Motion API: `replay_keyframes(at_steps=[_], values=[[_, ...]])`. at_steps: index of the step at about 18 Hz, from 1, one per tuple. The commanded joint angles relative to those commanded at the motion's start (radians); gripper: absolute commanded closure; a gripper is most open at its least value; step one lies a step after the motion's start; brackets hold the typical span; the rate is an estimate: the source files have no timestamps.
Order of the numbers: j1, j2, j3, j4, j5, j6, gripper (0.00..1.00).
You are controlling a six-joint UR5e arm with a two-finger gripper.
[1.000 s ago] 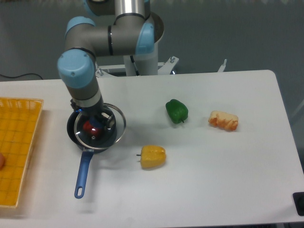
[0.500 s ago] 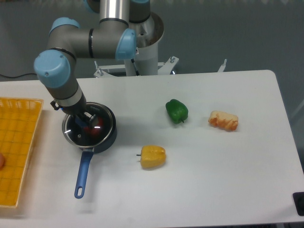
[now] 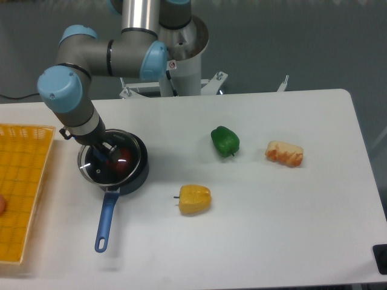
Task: Close the pot lid
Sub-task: 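Press and settle the glass lid on the saucepan rim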
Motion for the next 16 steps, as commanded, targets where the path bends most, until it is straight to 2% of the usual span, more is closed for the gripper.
replay_keyframes(at_steps=[16], values=[[0.020, 0.006, -0.011, -0.003, 0.000, 0.098, 0.41]])
